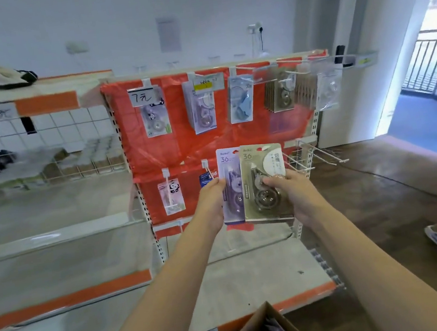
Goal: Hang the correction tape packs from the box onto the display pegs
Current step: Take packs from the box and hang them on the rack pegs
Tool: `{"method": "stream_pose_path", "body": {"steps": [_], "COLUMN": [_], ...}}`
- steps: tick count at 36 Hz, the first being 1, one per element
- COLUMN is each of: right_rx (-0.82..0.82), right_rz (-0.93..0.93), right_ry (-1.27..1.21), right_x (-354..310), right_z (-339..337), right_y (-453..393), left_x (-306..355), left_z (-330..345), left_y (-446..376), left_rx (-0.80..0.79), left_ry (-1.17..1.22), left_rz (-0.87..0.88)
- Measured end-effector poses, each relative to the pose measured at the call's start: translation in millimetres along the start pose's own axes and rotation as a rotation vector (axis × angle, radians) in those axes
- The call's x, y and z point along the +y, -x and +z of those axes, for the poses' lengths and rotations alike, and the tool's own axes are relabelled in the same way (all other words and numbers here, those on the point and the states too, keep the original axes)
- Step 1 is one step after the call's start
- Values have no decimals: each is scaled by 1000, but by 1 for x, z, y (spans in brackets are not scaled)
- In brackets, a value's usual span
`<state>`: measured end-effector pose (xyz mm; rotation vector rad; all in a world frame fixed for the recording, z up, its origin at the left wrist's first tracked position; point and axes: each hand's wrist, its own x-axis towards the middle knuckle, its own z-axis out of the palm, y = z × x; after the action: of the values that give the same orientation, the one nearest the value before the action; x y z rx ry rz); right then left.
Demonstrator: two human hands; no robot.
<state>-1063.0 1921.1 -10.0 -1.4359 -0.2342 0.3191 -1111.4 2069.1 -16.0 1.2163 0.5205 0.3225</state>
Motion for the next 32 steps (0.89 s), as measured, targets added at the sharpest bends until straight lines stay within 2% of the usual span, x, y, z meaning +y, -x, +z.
{"method": "stream_pose_path", "body": {"steps": [2, 5, 9, 11, 13, 18, 22, 32], "right_rx": [-21, -44, -42, 8, 86, 250, 243, 158], "right_rz": [1, -9, -41, -78, -69, -48, -15, -85], "right_ry": [-2, 21, 102, 150, 98, -23, -60, -45], "right_x": [0, -5, -9, -11, -12, -14, -16, -32], "right_z": [19, 48, 75, 84, 89, 90, 86, 76], "right_y": [-15, -40, -76, -96, -117, -164, -185, -230], "left_x": [4, 17, 35, 43, 52, 81, 101, 107], "left_z": [-4, -12, -29, -40, -51, -66, -51, -25], "left_y": [-16, -39, -78, -101, -123, -169, -192, -231], "left_rx": [-3, -97, -135, -81, -44, -43, -73, -56], "left_ry": [1, 72, 40, -16, -63, -110, -140, -84], "left_rz": [-35, -76, 56, 147, 219, 291, 273, 426]}}
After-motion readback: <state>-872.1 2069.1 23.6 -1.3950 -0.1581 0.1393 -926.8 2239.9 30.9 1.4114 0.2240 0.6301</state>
